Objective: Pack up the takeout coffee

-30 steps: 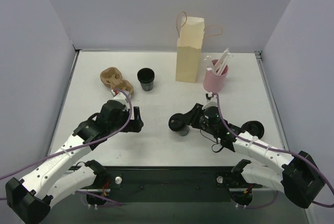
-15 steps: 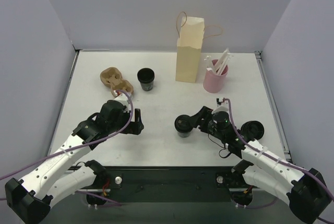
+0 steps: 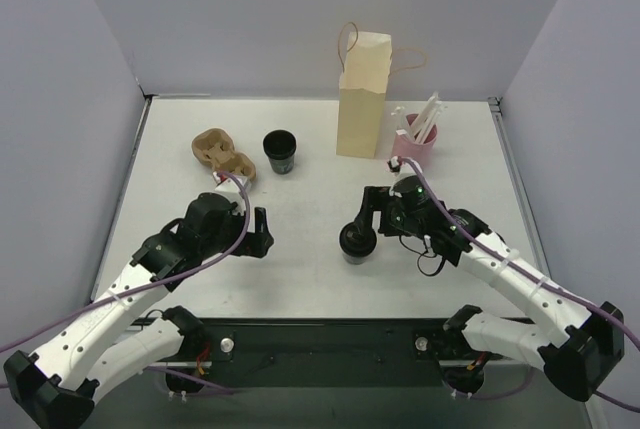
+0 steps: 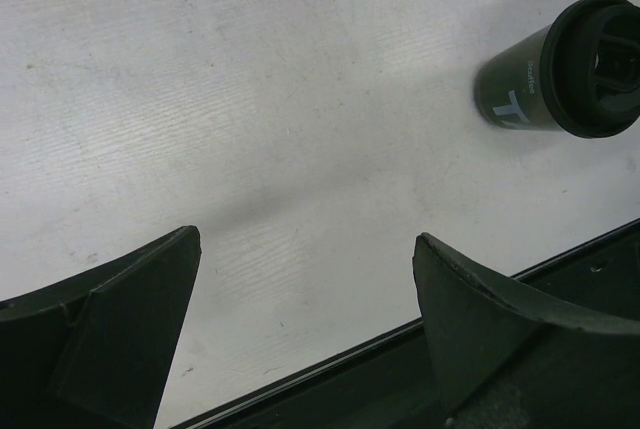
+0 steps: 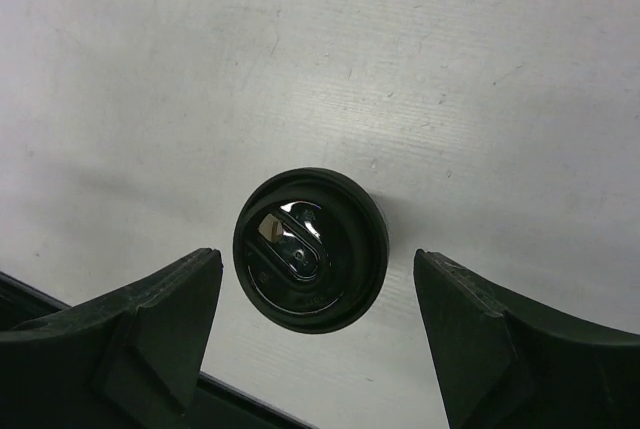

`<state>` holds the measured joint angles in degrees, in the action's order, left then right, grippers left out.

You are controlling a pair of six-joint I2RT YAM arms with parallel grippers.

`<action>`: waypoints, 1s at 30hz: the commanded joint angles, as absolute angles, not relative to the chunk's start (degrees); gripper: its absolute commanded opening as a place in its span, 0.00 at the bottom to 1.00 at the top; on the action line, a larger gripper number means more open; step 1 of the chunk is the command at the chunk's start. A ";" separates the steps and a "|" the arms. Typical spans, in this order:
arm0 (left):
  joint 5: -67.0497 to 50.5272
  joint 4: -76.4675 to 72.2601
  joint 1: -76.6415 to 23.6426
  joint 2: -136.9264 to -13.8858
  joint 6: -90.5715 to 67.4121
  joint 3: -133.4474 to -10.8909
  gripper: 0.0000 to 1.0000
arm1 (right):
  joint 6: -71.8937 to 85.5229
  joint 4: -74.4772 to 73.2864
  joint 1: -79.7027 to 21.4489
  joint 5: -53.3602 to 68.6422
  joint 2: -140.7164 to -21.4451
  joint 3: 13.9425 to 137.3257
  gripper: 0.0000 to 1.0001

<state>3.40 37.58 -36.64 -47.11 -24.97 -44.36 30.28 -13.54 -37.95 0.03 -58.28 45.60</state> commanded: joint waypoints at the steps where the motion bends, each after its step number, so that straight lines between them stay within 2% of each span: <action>1: 5.18 37.44 -36.47 -45.00 -24.26 -45.79 0.97 | 22.16 -24.24 -40.42 2.73 -63.97 52.72 0.79; 8: 5.71 37.44 -36.47 -44.47 -24.43 -45.79 0.97 | 20.57 -27.33 -45.52 -2.37 -71.01 57.21 0.83; 12: 5.63 37.53 -36.47 -44.47 -24.52 -45.70 0.97 | 19.86 -28.30 -46.05 -3.25 -73.21 58.62 0.93; 27: 5.71 37.44 -36.56 -44.65 -24.52 -45.62 0.97 | 19.51 -28.74 -47.72 -4.30 -79.27 61.00 0.90; 30: 5.80 37.44 -36.48 -44.74 -24.52 -45.70 0.97 | 20.82 -27.78 -48.16 -6.05 -80.50 58.46 0.87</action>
